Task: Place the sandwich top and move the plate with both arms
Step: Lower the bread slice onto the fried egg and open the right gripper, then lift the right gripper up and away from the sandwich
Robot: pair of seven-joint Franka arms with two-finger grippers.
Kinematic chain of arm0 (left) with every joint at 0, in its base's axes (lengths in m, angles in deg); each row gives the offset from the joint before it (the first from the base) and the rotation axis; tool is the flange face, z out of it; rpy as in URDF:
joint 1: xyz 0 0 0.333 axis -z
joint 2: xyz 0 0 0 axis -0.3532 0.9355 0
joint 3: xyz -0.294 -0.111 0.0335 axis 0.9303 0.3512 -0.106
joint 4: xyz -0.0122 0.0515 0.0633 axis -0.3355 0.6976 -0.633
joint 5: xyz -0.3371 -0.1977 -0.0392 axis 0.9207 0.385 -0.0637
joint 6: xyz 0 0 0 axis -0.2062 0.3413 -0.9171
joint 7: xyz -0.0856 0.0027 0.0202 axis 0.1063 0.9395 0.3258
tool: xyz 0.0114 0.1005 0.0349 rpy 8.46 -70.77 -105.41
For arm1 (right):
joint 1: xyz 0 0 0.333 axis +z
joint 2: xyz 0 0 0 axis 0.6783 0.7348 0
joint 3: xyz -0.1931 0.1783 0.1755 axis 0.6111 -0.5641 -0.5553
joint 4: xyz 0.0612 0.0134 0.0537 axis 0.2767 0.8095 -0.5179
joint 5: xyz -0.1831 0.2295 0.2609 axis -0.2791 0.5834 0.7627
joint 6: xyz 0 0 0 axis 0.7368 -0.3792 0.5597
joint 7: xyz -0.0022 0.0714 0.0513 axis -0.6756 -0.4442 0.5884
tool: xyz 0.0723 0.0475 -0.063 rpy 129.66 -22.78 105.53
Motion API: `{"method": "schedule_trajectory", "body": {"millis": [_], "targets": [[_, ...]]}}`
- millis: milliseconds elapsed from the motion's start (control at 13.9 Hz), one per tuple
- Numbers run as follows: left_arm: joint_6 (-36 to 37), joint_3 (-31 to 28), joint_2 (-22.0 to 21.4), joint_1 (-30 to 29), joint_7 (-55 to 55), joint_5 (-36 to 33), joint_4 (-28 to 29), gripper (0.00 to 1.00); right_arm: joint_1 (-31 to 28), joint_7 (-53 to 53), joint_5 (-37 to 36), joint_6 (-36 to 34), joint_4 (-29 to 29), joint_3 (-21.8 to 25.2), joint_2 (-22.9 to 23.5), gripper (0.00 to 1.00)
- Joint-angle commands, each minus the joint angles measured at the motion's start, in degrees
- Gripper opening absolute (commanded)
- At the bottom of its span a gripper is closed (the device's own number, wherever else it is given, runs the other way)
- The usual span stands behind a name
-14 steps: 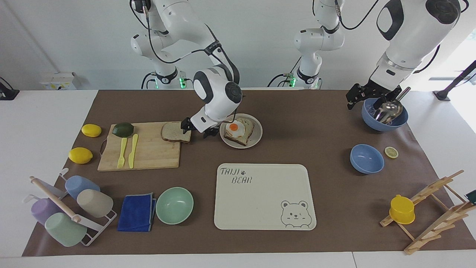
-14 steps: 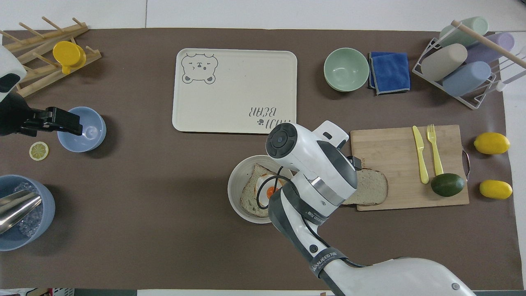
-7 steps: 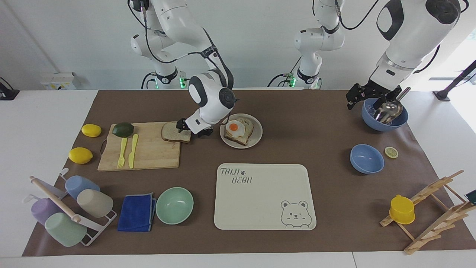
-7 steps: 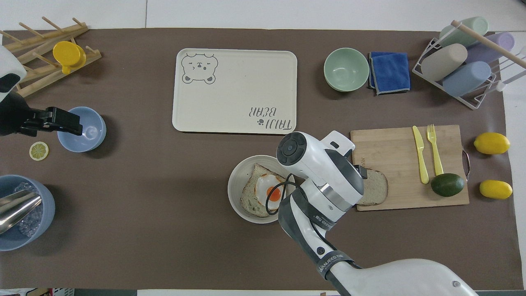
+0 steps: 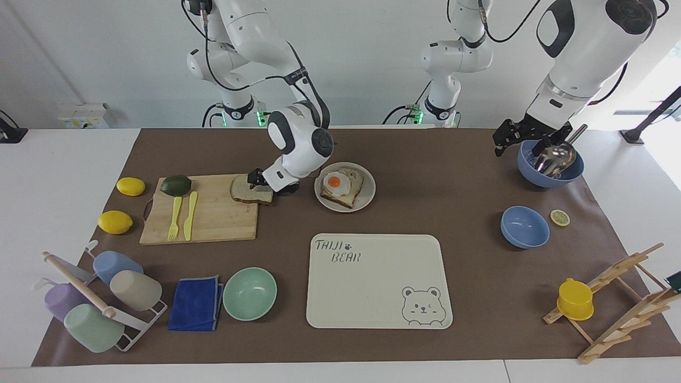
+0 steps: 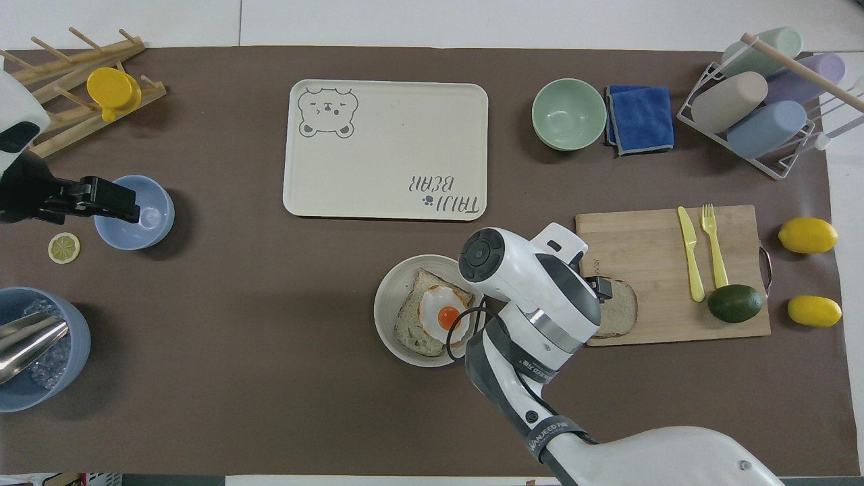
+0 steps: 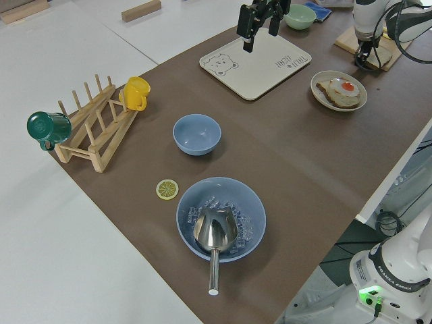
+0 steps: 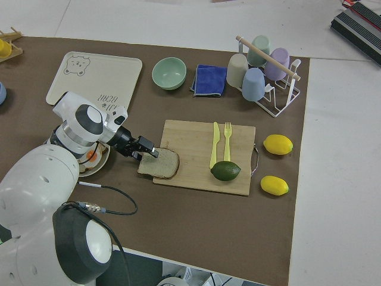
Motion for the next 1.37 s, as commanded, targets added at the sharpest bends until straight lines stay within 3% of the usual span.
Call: {"method": "schedule_trajectory", "body": {"millis": [0,216,505,722,1010,1155,1299], "targets": [[0.46,0.22,-0.28,-0.17,0.0,-0.78,0.19,1.0,-0.38,-1.26,-1.9,1.52,2.94,-0.27,-2.21,1.0],[0.64,0.13,-0.37,-0.18,-0.08,-0.87,0.28,1.0,-0.47,-0.65,-3.48,1.25,3.11,-0.35,-2.48,0.71],[0.03,0.13,-0.63,-0.17,-0.08,-0.87,1.24,1.0,-0.21,1.45,-4.27,0.46,2.33,-0.35,-2.3,0.0],[-0.15,0.22,-0.8,-0.35,-0.17,-0.78,1.42,1.0,0.32,2.07,-4.36,-0.85,2.15,-0.35,-2.39,0.0],[-0.15,0.22,-0.8,-0.53,-0.08,-0.7,1.42,1.0,1.72,3.83,-4.36,-7.61,-5.39,-1.06,-1.25,0.0],[-0.59,0.22,-0.8,-0.53,-0.17,-0.7,1.51,1.0,1.47,3.83,-3.31,-11.47,-12.49,-5.34,0.24,0.0],[-0.59,0.22,-0.8,-0.53,-0.17,-0.7,1.6,1.0,1.64,3.75,-0.6,-12.89,-23.2,-10.44,4.0,0.0]]}}
